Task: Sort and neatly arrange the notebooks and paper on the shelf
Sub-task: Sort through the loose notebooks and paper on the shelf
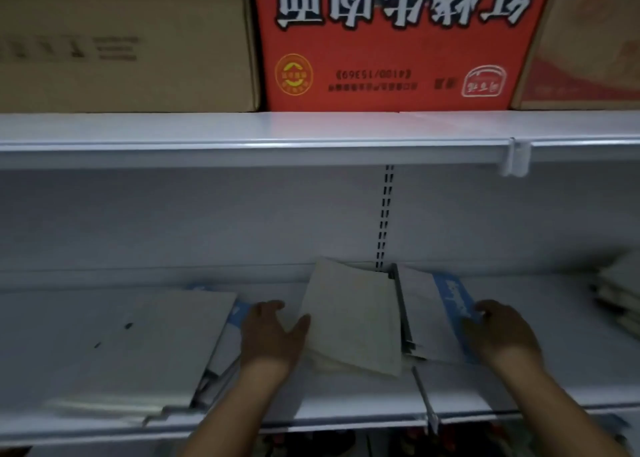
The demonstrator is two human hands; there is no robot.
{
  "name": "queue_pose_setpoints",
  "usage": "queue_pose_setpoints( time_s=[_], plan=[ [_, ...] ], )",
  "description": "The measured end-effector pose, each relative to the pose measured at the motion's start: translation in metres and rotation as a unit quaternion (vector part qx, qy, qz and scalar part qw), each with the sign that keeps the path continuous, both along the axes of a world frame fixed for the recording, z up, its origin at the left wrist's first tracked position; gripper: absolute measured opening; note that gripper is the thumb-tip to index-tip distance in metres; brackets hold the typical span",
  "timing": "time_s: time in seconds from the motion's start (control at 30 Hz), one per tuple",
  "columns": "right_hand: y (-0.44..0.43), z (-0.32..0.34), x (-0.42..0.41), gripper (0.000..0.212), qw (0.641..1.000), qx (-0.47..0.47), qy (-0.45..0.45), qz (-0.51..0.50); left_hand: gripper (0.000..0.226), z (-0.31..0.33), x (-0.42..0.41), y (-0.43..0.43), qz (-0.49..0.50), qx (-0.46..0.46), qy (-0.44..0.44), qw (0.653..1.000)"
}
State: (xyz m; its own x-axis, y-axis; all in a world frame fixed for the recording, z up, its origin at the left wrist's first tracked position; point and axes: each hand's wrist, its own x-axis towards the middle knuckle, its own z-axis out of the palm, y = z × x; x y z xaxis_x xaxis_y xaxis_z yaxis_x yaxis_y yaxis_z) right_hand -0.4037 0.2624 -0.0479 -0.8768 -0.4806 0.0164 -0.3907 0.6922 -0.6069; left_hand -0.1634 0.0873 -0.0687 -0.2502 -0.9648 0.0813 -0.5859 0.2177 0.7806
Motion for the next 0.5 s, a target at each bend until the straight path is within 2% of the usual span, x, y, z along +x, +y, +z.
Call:
queue_pose_setpoints(
  time_s=[0.07,0.13,0.2,0.27,0.37,0.43,0.5],
  plan=[
    [-0.028,0.016,0.038,0.016,0.994,-0.081,0.02,0.07,0.049,0.007,0.032,-0.02,0.016,-0.044,-0.066,0.997],
    [-0.06,0.028,0.085,0.005,0.98,-0.114,0.01,0.165,0.047,0.014,0.08,-0.041,0.077,-0.044,-0.136,0.987],
    [-0.091,0.033,0.129,0.007,0.96,-0.113,0.015,0.255,0.052,0.016,0.134,-0.057,0.154,-0.034,-0.202,0.967],
    [-0.124,0.031,0.166,0.013,0.936,-0.102,0.018,0.336,0.06,0.006,0.18,-0.067,0.183,-0.035,-0.251,0.95],
    [-0.174,0.015,0.2,0.015,0.892,0.027,0.052,0.448,0.073,-0.005,0.214,-0.067,0.17,-0.007,-0.281,0.944],
    [-0.198,0.006,0.21,0.05,0.872,0.134,0.058,0.467,0.076,-0.005,0.225,-0.066,0.186,0.028,-0.266,0.946],
    [-0.212,-0.001,0.213,0.071,0.867,0.183,0.05,0.46,0.069,-0.002,0.234,-0.064,0.177,0.053,-0.265,0.946]
  ],
)
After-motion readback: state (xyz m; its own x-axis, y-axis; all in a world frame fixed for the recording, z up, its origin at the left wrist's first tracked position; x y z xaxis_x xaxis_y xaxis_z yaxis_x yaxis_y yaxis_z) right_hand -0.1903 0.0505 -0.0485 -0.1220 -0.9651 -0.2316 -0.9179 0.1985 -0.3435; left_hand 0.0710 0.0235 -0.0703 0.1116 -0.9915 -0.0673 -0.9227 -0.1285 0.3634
